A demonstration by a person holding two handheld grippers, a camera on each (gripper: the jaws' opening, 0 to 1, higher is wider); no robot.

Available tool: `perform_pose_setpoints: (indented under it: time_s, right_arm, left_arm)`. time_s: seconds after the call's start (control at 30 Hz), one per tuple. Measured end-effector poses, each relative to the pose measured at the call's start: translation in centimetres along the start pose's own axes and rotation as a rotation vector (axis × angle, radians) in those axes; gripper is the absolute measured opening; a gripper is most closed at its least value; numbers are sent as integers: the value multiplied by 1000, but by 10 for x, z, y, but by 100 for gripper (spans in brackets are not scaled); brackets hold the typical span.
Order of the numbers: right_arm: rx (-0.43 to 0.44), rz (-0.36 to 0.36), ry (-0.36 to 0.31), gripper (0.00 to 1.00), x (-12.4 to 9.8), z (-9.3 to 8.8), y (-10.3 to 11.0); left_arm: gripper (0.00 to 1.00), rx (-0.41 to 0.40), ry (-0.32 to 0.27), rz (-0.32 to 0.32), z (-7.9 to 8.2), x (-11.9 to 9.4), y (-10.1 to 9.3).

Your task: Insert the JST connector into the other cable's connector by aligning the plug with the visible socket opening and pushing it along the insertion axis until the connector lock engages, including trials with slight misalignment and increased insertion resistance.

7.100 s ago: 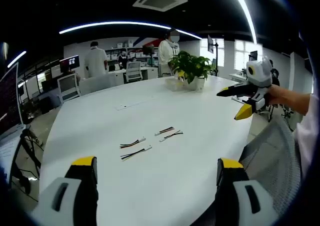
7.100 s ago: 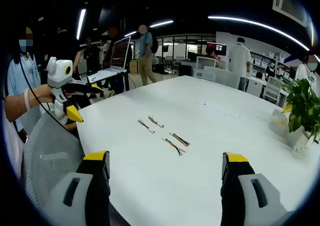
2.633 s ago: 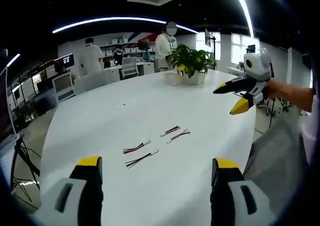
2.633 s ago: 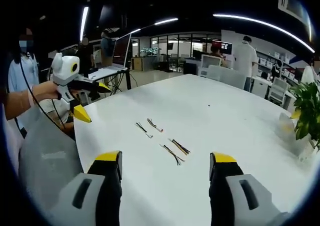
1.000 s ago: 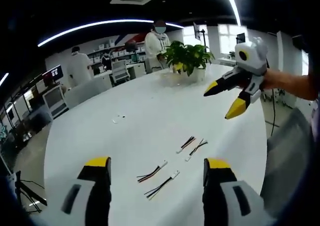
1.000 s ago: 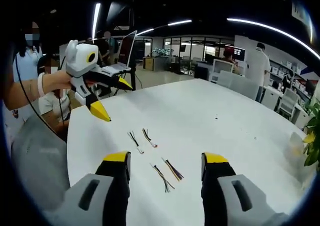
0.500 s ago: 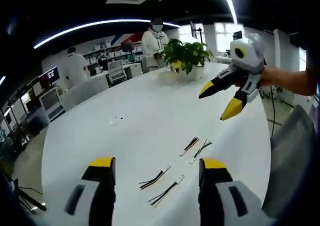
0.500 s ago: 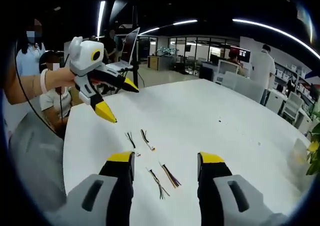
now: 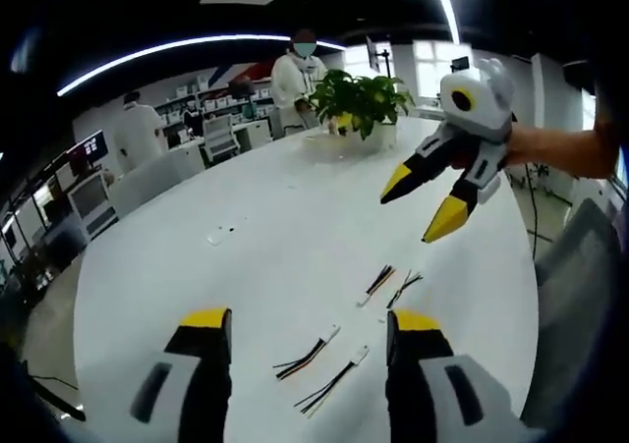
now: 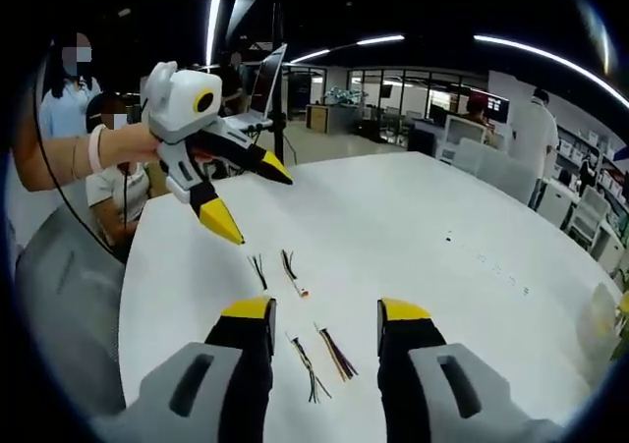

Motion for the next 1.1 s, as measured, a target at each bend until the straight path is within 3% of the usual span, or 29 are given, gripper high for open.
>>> perform_pose_setpoints:
  time_s: [0.23,0.87,1.1]
  right_arm:
    - [4,27,25,36,12,-12,-4]
    - [-22,75,74,32,37,-22,-8]
    - [-63,112,97,27,44,-28,-9]
  left_arm:
    - [56,12,14,-21,-4,8,0]
    - [55,44,76,-34,-20,33,9]
    - [53,66,82,-77,-22,43,5]
Point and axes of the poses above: the point that each gripper's makers call its tool centre point, and the gripper's own axes: x roughly forward along the fingers, y roughly to its left, z roughly out of its top, the point moved 10 cm from there along -x, roughly backward along the fingers, and after that the axes turned 3 degrees about -y, right-handed, at the moved point
